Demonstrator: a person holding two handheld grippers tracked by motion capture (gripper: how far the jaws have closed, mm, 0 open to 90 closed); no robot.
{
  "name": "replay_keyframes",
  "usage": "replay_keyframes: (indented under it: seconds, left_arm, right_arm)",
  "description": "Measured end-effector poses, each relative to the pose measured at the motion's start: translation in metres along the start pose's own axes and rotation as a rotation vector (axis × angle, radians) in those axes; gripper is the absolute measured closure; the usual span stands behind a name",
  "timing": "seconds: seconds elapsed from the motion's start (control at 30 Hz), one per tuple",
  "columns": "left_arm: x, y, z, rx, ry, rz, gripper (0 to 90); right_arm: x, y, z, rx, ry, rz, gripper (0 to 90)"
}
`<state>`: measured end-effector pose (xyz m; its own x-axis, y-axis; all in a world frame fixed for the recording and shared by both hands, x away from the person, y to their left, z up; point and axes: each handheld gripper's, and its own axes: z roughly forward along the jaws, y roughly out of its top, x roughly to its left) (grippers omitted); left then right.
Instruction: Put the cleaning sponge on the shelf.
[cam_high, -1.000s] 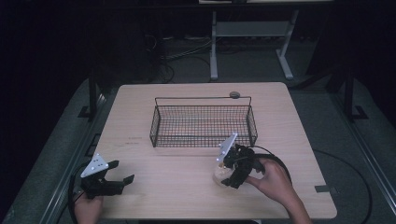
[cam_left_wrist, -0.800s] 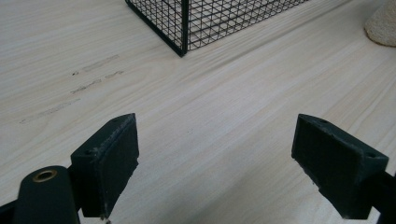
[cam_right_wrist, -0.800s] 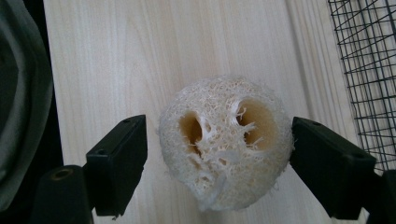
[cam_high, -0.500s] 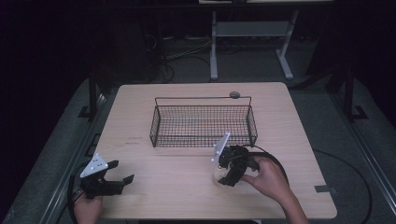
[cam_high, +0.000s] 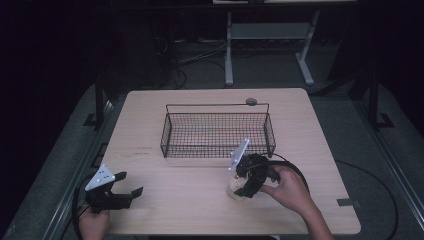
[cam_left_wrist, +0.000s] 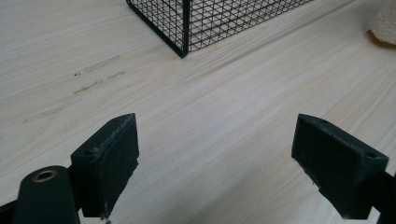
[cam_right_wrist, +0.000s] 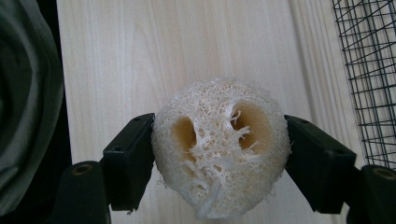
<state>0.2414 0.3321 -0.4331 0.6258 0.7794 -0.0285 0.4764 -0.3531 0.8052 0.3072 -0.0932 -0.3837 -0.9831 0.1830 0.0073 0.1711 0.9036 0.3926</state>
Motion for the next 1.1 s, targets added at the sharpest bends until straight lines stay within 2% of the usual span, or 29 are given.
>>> replay_keyframes:
  seconds: [0.27,1.1]
  left_arm:
    - [-0.001,0.000,0.000,0.000,0.002,0.005,13.7]
    - [0.000,0.000,0.000,-0.001,0.002,-0.001,13.7]
  right_arm:
    - [-0.003,0.000,-0.009,-0.013,0.000,0.005,28.2]
    - [-0.020,0.022,-0.043,-0.019,-0.018,-0.025,28.3]
